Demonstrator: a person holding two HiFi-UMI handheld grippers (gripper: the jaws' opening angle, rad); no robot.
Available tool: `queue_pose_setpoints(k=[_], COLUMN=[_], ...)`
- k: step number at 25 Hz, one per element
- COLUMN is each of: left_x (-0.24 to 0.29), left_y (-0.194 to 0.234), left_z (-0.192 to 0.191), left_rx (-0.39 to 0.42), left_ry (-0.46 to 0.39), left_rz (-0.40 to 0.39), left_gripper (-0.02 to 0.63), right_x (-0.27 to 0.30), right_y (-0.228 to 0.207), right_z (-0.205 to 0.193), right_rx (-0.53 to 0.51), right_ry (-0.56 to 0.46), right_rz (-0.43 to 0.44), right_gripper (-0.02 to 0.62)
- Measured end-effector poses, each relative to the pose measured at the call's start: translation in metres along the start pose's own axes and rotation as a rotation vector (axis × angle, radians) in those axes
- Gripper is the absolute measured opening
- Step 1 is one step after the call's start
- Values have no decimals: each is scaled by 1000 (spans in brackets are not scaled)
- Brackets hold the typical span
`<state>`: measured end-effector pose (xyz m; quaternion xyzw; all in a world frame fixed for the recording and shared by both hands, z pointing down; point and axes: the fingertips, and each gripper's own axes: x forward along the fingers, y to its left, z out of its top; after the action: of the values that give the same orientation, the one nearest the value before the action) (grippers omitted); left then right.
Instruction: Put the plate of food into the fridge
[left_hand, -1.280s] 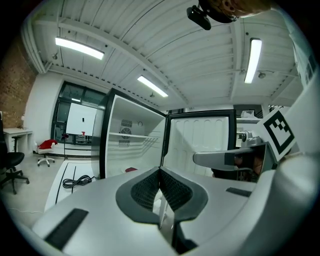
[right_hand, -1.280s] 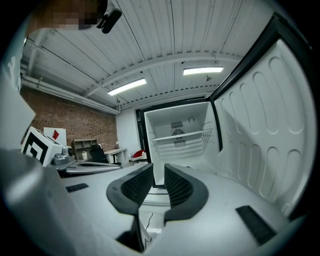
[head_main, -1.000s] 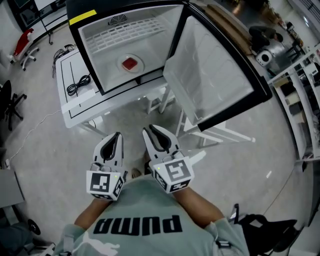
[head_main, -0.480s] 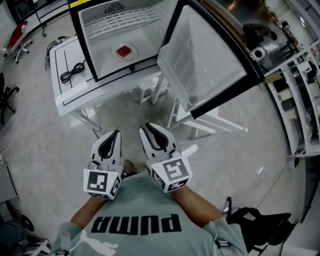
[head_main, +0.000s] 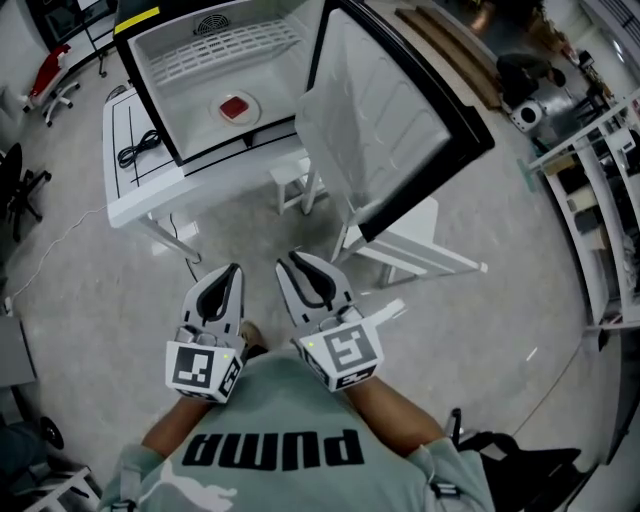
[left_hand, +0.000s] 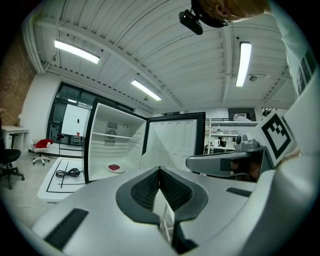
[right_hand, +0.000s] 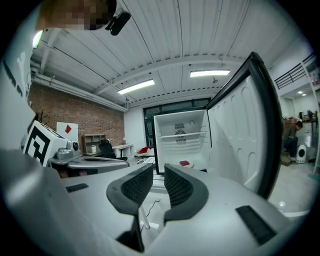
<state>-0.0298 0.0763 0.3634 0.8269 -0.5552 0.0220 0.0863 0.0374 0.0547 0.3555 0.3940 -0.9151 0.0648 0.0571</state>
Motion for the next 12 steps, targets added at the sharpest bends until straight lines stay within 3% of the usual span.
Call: queue_pose_setpoints(k=[7,9,12], left_x=[11,10,6], left_y=[-56,-68,-82], left_z=[-7,-11,-18], left_rx=[6,7,9], left_ry=[7,11,11], left_rz=[59,84,127], left_gripper=[5,5,5], right_x=[-46,-57,-72], right_y=[-28,-33,-39], right_z=[-7,-12,-19], right_rx=[-52,-58,-59], right_ry=[3,7,8], right_rz=[95,118,152], right_gripper=[78,28,13])
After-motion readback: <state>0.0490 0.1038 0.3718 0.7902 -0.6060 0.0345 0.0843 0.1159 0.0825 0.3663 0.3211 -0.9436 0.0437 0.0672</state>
